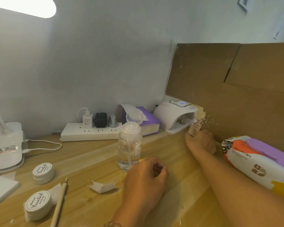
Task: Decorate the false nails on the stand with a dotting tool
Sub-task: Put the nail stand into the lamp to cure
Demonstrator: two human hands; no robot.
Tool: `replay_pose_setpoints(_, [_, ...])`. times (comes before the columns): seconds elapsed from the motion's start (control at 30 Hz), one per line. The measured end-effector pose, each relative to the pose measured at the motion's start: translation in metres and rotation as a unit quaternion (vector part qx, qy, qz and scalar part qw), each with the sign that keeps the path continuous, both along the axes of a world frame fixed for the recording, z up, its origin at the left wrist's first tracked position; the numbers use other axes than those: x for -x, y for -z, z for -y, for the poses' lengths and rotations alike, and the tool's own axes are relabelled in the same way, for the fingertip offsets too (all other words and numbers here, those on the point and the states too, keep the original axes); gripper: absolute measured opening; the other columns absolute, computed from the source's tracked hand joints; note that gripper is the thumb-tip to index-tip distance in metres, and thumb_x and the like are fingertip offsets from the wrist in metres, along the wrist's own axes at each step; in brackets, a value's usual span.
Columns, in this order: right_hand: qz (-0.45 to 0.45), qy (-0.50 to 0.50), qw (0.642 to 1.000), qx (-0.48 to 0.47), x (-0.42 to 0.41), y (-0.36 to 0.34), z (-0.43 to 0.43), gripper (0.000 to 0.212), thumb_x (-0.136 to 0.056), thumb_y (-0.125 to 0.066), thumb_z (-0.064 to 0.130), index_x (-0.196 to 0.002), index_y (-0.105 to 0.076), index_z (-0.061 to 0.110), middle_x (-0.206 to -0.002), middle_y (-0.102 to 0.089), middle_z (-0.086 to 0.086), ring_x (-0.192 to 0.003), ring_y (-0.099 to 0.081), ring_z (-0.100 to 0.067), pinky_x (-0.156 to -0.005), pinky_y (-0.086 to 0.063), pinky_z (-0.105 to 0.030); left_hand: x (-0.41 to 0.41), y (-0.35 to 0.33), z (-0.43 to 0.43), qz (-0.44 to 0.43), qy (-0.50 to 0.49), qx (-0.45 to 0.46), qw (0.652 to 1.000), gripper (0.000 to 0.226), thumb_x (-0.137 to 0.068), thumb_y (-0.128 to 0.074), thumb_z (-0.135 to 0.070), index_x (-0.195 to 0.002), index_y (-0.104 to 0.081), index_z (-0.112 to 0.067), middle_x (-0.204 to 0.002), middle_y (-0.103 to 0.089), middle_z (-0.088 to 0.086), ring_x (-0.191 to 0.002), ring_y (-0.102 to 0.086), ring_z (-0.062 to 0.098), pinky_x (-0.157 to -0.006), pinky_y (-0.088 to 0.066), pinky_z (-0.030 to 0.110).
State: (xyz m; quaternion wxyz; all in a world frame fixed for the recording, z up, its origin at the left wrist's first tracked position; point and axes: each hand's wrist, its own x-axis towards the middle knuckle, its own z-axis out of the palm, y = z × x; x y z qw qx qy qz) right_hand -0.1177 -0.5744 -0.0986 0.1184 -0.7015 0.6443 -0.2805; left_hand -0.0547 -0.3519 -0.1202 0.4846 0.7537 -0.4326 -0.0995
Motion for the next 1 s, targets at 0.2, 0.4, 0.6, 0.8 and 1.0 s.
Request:
replay_pose_setpoints(0.2, [-0.009,0.004,1.000,-0.001,-0.011,-0.001,0.017,0.065,-0.090,-0.055,0.053,-0.126,-0.053,-0.001,-0.126,-0.057,-0.023,-0.115,-0.056,-0.037,-0.095,-0.048,-0.045,-0.001,0.000,0.000,0.006,0.004,0.000,1.000,0.011,-0.086,-0.064,-0.039,-0.075,-0.064,-0.035,-0.079,-0.060,-0.038,-0.070,-0.056,-0.010,-0.053,-0.036,0.012])
replay_pose_setpoints(0.4, [-0.019,-0.052,0.998,-0.005,-0.014,-0.001,0.023,0.048,-0.090,-0.062,0.051,-0.107,-0.066,0.007,-0.114,-0.066,-0.020,-0.107,-0.063,-0.037,-0.089,-0.051,-0.041,-0.001,-0.001,0.001,0.001,0.005,0.000,1.000,0.011,-0.086,-0.064,-0.038,-0.077,-0.065,-0.033,-0.078,-0.060,-0.037,-0.070,-0.057,-0.008,-0.054,-0.036,0.014])
replay_pose_setpoints(0.6, [0.005,-0.080,0.997,0.014,-0.006,0.004,0.023,0.026,-0.093,-0.063,0.035,-0.083,-0.068,0.011,-0.093,-0.069,-0.014,-0.090,-0.066,-0.033,-0.083,-0.054,-0.043,-0.002,0.000,0.000,-0.002,0.003,-0.003,1.000,0.011,-0.086,-0.065,-0.038,-0.075,-0.064,-0.035,-0.079,-0.061,-0.036,-0.071,-0.058,-0.008,-0.058,-0.037,0.015])
replay_pose_setpoints(0.8, [0.018,-0.035,0.999,0.017,-0.016,0.001,0.022,0.071,-0.085,-0.071,0.044,-0.129,-0.037,0.000,-0.128,-0.055,-0.022,-0.115,-0.058,-0.042,-0.092,-0.048,-0.046,-0.002,0.001,0.001,-0.005,0.002,0.004,1.000,0.012,-0.085,-0.066,-0.037,-0.074,-0.065,-0.035,-0.077,-0.062,-0.035,-0.068,-0.058,-0.007,-0.057,-0.037,0.015])
replay_pose_setpoints(1.0, [0.035,-0.046,0.998,0.040,-0.018,0.003,0.020,0.068,-0.086,-0.069,0.041,-0.126,-0.034,0.000,-0.124,-0.058,-0.024,-0.109,-0.061,-0.042,-0.085,-0.048,-0.043,-0.003,0.002,0.001,-0.008,0.003,0.000,1.000,0.011,-0.085,-0.064,-0.038,-0.075,-0.065,-0.035,-0.075,-0.063,-0.031,-0.065,-0.058,-0.005,-0.057,-0.037,0.018])
